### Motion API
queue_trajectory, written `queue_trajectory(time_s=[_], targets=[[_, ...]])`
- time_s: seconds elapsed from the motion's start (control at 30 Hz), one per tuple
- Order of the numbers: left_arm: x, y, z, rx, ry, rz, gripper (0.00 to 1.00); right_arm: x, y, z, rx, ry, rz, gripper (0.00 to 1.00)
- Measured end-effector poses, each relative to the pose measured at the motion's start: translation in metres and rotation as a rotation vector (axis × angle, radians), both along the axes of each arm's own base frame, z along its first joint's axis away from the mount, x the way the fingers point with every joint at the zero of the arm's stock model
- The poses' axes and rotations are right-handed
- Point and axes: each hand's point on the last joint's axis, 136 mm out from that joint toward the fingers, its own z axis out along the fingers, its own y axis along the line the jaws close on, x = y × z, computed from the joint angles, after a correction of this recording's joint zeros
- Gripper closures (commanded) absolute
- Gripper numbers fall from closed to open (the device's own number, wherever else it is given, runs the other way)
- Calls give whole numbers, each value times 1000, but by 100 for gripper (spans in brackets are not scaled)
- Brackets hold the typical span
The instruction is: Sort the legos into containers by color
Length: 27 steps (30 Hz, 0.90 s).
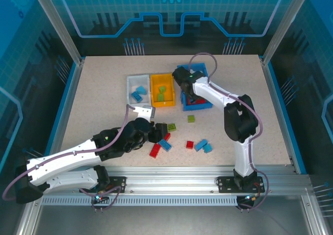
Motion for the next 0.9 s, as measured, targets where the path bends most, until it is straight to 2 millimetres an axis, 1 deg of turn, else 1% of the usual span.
queue_trajectory(time_s=[0.17,0.27,0.37,0.43,0.5,0.6,0.67,0.77,0.83,0.9], targets=[[3,18,-16,26,57,83,41,-7,2,54,81,-115,-2,69],[6,31,-25,36,97,141,42,-15,2,87,140,-189,8,69],[11,49,-36,56,145,211,41,-35,5,111,215,-247,67,63],[15,63,-44,74,187,263,40,-52,15,119,283,-272,151,57],[17,77,-56,96,242,309,37,-74,33,120,366,-275,271,49],[17,94,-73,111,318,368,32,-105,66,108,486,-239,457,45],[12,104,-86,127,367,392,29,-127,89,94,542,-194,572,43],[3,114,-106,125,439,430,26,-162,122,67,590,-111,719,43],[-3,121,-118,105,479,466,25,-182,135,50,610,-59,778,43],[-7,128,-128,66,517,517,25,-196,143,38,626,-22,813,43]])
